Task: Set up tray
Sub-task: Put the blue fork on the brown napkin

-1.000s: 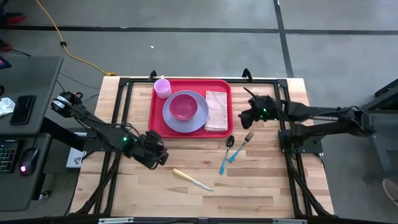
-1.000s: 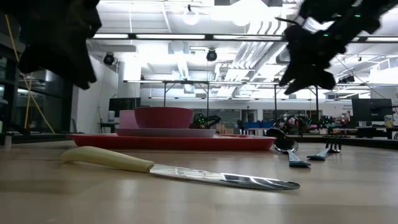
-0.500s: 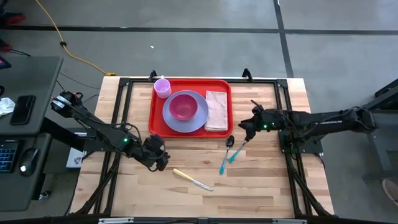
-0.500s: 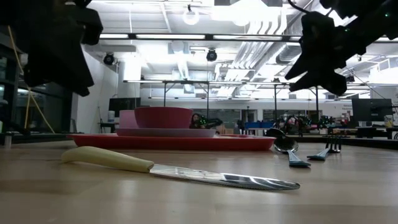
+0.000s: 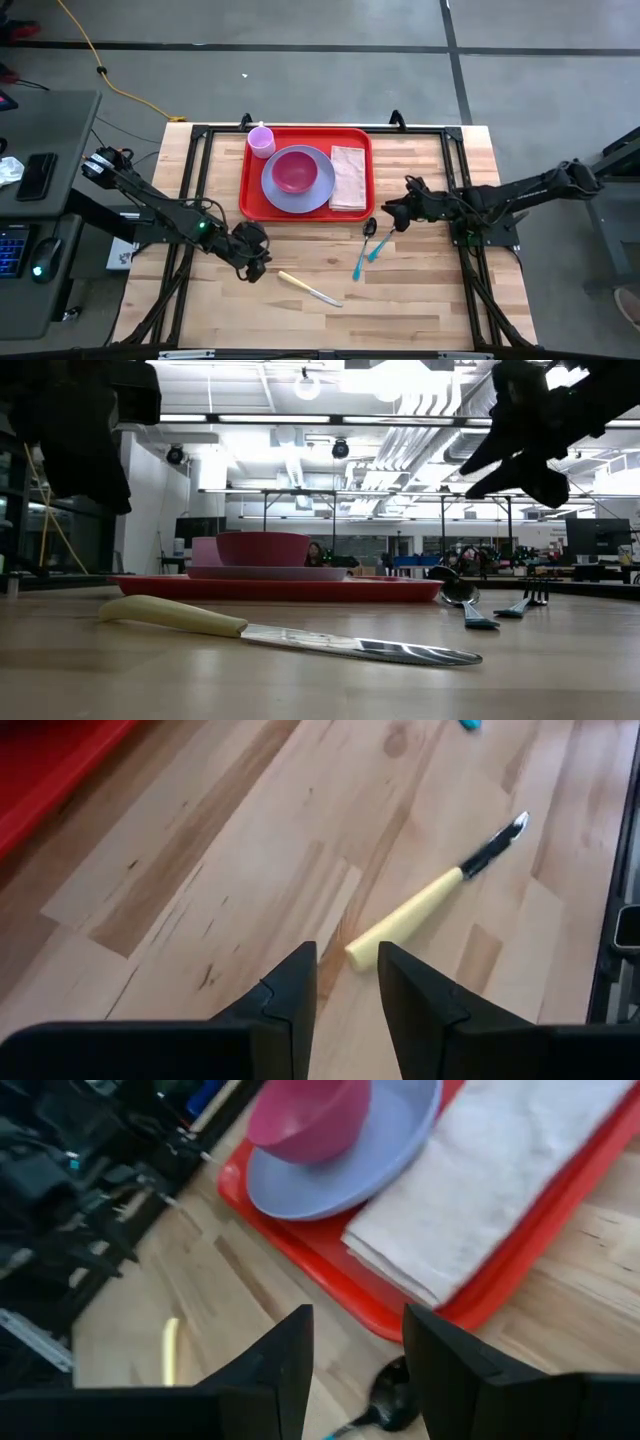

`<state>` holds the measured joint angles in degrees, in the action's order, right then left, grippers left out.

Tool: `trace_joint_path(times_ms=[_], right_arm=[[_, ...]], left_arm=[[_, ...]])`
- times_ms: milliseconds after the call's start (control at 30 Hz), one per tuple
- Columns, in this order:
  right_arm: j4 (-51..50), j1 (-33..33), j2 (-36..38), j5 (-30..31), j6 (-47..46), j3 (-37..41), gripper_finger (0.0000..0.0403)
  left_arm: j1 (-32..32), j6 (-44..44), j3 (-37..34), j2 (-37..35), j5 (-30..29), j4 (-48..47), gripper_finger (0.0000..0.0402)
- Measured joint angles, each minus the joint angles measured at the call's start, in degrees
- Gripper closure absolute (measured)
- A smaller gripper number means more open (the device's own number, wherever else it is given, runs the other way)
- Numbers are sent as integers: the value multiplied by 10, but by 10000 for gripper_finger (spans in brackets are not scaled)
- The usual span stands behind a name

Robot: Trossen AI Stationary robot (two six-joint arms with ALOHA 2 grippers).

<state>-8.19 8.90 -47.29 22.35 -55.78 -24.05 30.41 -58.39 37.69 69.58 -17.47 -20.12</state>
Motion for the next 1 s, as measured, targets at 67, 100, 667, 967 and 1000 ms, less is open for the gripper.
trace_joint_path(times_ms=[67, 100, 667, 967, 1000], right_arm=[[6, 14, 0, 11, -17, 0, 269], [5, 22, 0, 14, -28, 0, 269], [38, 150, -90, 27, -230, 0, 269], [95, 182, -125, 26, -263, 0, 269], [99, 183, -125, 26, -261, 0, 269]], left_arm=[[0, 8, 0, 0, 3, 3, 263], [0, 14, 0, 0, 7, 4, 263], [0, 57, 0, 0, 35, -15, 263], [0, 72, 0, 0, 37, -23, 263], [0, 73, 0, 0, 39, -27, 263]])
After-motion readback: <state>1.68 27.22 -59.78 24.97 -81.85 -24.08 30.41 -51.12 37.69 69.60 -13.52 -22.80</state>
